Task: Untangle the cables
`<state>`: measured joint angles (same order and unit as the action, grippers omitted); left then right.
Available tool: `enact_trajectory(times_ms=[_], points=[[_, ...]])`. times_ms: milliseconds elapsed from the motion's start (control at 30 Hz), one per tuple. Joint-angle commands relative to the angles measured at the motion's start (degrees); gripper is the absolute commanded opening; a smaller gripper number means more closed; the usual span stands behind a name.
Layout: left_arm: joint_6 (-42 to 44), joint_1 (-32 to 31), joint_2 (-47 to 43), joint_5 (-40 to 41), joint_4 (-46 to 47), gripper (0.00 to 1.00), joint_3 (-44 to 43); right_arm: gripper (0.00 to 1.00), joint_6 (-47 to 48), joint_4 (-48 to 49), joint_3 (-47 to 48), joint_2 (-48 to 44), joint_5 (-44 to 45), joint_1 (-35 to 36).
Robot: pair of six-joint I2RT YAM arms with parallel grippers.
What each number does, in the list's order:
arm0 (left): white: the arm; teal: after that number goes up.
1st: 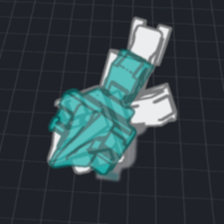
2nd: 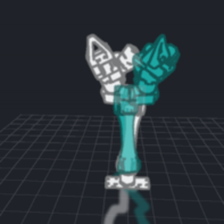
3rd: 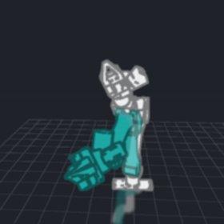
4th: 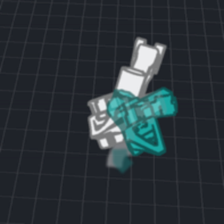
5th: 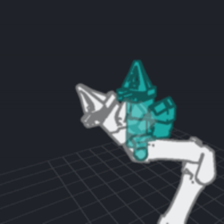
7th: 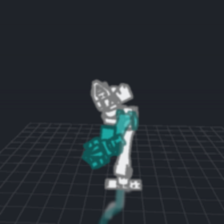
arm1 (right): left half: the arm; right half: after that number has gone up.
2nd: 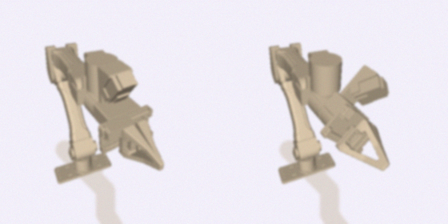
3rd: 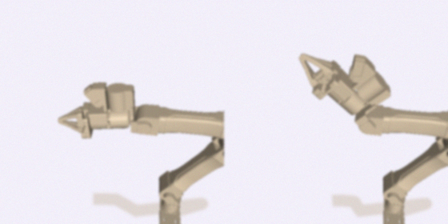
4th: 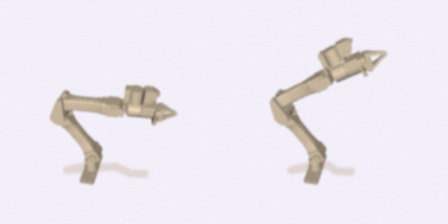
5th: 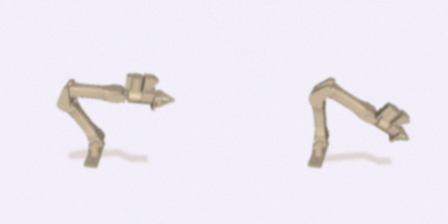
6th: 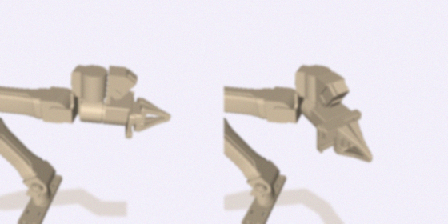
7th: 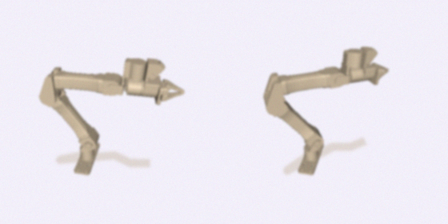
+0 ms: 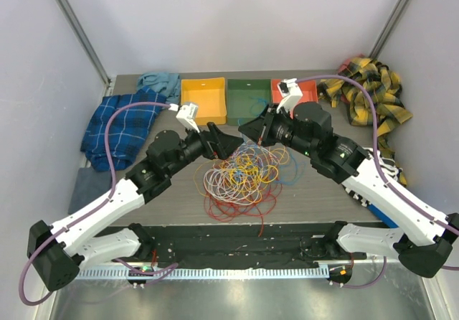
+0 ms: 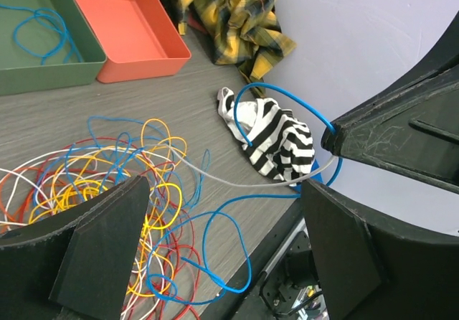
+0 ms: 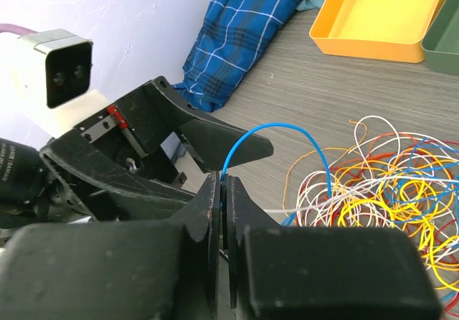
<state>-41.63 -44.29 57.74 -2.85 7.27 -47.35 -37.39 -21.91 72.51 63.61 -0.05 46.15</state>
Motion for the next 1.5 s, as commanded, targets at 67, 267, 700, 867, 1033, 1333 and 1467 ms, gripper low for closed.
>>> enact_trajectory(times_ms=[67, 267, 700, 867, 1033, 1333, 1467], points=[[0.3, -0.4, 1.8, -3.0, 6.7, 0.81, 0.0, 0.01, -0.8, 3.5, 0.1, -0.8, -2.1, 0.4], [0.1, -0.7, 3.5, -3.7, 7.9, 0.58, 0.0, 0.01, -1.0, 3.4, -0.5, -1.2, -2.3, 0.5], [-0.8, -0.9, 4.8, -1.6, 11.0, 0.43, -1.0, 0.01, -3.4, 5.1, -5.2, -2.7, -5.0, 1.0], [-0.5, -0.8, 4.9, -1.2, 9.2, 0.0, -1.7, 0.02, -3.4, 4.6, -6.0, -3.8, -4.1, 1.1], [1.2, -0.8, 1.2, 4.7, 1.9, 0.0, -0.4, 0.05, -1.7, 2.3, -4.6, -5.1, -2.5, 1.1], [1.4, -0.8, -10.5, 16.5, -14.5, 0.23, 3.5, 0.11, -0.4, 0.6, -3.0, -6.0, -0.8, 1.0], [-0.2, -0.8, -14.8, 8.1, -12.8, 0.82, 8.1, 0.09, -0.6, 1.0, -2.6, -6.0, -0.2, 1.0]])
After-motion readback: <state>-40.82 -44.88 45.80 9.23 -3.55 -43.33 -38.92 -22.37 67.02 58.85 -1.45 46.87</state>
